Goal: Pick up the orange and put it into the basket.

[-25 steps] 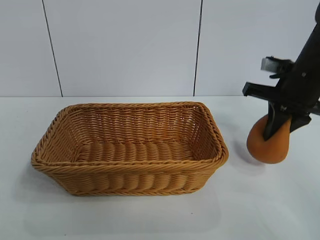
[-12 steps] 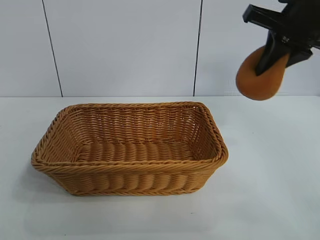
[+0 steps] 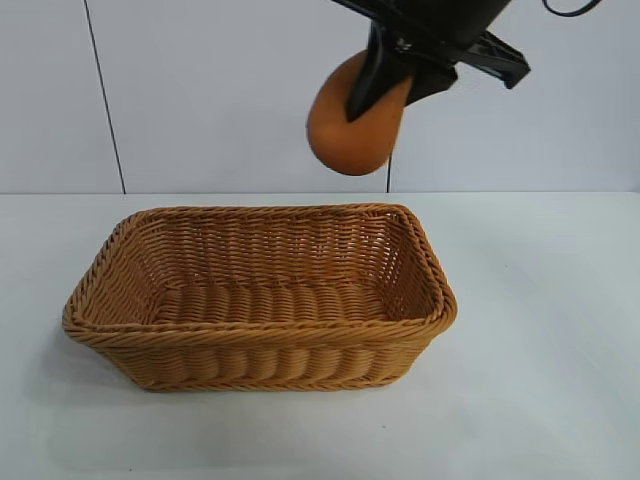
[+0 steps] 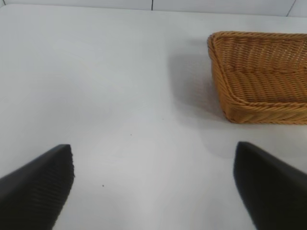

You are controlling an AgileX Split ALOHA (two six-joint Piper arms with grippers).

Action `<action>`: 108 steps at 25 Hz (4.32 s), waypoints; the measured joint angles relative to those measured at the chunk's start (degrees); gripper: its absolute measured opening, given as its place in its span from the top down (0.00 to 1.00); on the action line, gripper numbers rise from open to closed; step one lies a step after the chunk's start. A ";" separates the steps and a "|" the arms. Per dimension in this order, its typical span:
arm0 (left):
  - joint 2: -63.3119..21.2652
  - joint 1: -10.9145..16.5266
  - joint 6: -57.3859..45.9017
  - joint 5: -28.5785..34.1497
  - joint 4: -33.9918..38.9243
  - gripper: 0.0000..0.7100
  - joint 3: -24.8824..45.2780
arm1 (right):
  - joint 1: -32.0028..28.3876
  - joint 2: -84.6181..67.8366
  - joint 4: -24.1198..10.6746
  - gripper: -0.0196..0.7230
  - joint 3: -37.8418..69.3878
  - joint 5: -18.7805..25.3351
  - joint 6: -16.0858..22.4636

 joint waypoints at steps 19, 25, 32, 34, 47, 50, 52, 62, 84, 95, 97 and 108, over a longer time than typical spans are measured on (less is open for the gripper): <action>0.00 0.00 0.00 -0.07 0.00 0.09 0.00 | 7.77 20.89 1.69 0.91 -0.06 -12.08 1.40; 0.00 0.00 0.00 -0.07 0.00 0.09 0.00 | 7.77 20.78 1.74 0.71 -0.11 -11.58 1.40; 0.00 0.00 0.00 -0.07 0.00 0.09 0.00 | 7.72 19.97 1.38 0.08 -0.58 -7.72 1.52; 0.00 0.00 0.00 -0.07 0.00 0.09 0.00 | 7.43 19.24 0.30 0.05 -2.42 -4.05 1.58; 0.00 0.00 0.00 -0.07 0.00 0.09 0.00 | 3.22 18.51 -17.89 0.04 -26.03 27.22 5.43; 0.00 0.00 0.00 -0.07 0.00 0.09 0.00 | 0.86 18.40 -19.07 0.04 -26.55 27.28 5.85; 0.00 0.00 0.00 -0.07 0.00 0.09 0.00 | -1.32 18.40 -19.53 0.04 -26.55 27.44 5.56; 0.00 0.00 0.00 -0.07 0.00 0.09 0.00 | -17.81 18.40 -22.86 0.04 -26.55 27.57 3.89; 0.00 0.00 0.00 -0.07 0.00 0.09 0.00 | -30.40 1.81 -20.95 0.04 2.74 28.11 0.14; 0.00 0.00 0.00 -0.07 0.00 0.09 0.00 | -30.40 -24.01 -20.95 0.04 30.71 27.64 -0.17; 0.00 0.00 0.00 -0.07 0.00 0.09 0.00 | -30.40 -32.81 -20.95 0.04 38.60 24.39 -0.24; 0.00 0.00 0.00 -0.01 0.00 0.09 0.00 | -30.40 -68.42 -20.81 0.04 51.47 16.93 -0.87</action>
